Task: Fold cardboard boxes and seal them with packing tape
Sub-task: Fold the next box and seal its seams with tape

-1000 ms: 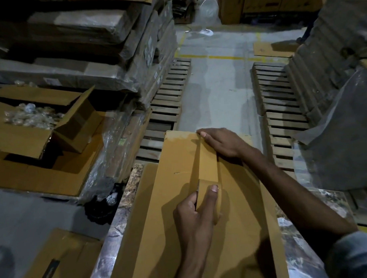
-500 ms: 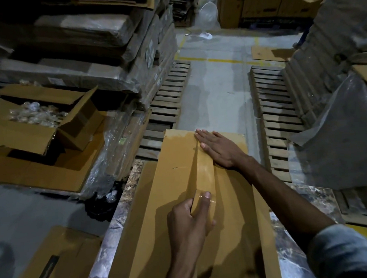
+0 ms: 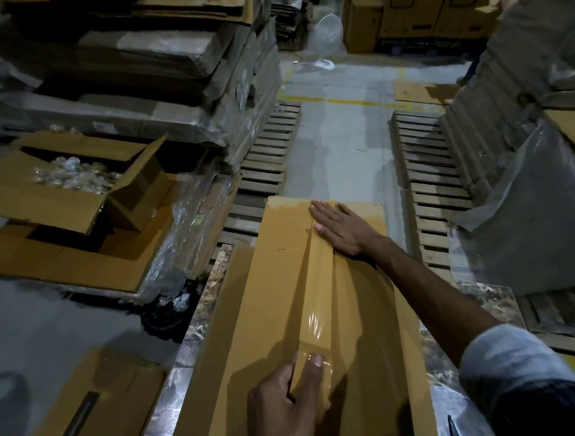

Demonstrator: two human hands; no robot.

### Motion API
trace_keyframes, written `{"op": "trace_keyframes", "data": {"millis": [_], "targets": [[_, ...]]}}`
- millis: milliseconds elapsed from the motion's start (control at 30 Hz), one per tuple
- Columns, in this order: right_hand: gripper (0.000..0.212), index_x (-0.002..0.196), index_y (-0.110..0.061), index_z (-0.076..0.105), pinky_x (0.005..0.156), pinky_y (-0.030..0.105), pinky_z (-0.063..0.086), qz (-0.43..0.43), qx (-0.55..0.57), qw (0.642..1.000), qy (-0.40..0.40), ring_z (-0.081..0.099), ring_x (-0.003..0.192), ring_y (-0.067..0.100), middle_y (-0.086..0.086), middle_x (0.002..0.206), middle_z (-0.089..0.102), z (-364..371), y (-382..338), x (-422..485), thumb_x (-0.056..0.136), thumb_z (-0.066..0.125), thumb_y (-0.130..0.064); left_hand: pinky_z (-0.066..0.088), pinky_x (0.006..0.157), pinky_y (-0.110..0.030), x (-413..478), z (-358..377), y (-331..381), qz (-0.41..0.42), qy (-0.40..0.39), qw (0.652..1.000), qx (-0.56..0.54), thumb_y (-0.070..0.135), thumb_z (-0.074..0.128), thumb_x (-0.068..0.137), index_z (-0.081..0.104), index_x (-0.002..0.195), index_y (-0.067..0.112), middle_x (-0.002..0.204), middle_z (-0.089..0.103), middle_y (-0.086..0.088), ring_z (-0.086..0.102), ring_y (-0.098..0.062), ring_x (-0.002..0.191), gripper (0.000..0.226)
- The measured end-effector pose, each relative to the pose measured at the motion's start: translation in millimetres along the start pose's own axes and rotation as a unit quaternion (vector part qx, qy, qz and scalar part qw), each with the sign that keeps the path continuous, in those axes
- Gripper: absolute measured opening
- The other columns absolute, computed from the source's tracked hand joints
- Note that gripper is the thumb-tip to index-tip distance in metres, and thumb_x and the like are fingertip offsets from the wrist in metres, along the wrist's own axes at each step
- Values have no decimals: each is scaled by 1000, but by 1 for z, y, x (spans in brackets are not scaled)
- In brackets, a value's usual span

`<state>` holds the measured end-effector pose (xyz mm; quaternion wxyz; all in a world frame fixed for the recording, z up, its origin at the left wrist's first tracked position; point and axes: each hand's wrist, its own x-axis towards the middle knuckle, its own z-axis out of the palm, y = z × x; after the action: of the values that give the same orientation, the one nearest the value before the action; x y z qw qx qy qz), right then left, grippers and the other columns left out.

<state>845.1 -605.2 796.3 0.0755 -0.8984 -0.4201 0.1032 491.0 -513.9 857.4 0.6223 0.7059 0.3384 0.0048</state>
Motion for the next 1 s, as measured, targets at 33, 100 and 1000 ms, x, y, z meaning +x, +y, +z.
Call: {"op": "trace_keyframes", "data": {"millis": [33, 100, 1000], "targets": [[71, 165, -21, -2, 128, 38, -7, -3, -1, 1000, -3, -5, 158, 9, -2, 172, -6, 2, -6, -3, 104, 1, -58, 61, 79, -37, -1, -2, -4, 2, 5, 1000, -3, 81, 60, 81, 80, 85, 34, 70, 77, 8, 74, -5, 70, 51], [71, 165, -22, -3, 127, 36, -9, -7, -5, 1000, -5, -4, 158, 10, -2, 172, -6, 7, -18, -9, 104, 2, -58, 62, 81, -42, -1, -4, -8, 12, 17, 1000, 2, 87, 58, 70, 77, 88, 46, 77, 77, 13, 74, -5, 78, 48], [79, 164, -27, -5, 128, 40, -6, -12, 53, 998, -16, -9, 157, 3, -8, 171, -9, 55, -130, -115, 98, -11, -69, 59, 75, -46, -17, -25, -32, 87, -56, 995, -2, 64, 67, 89, 76, 85, 28, 79, 76, 4, 73, -18, 79, 37]]}}
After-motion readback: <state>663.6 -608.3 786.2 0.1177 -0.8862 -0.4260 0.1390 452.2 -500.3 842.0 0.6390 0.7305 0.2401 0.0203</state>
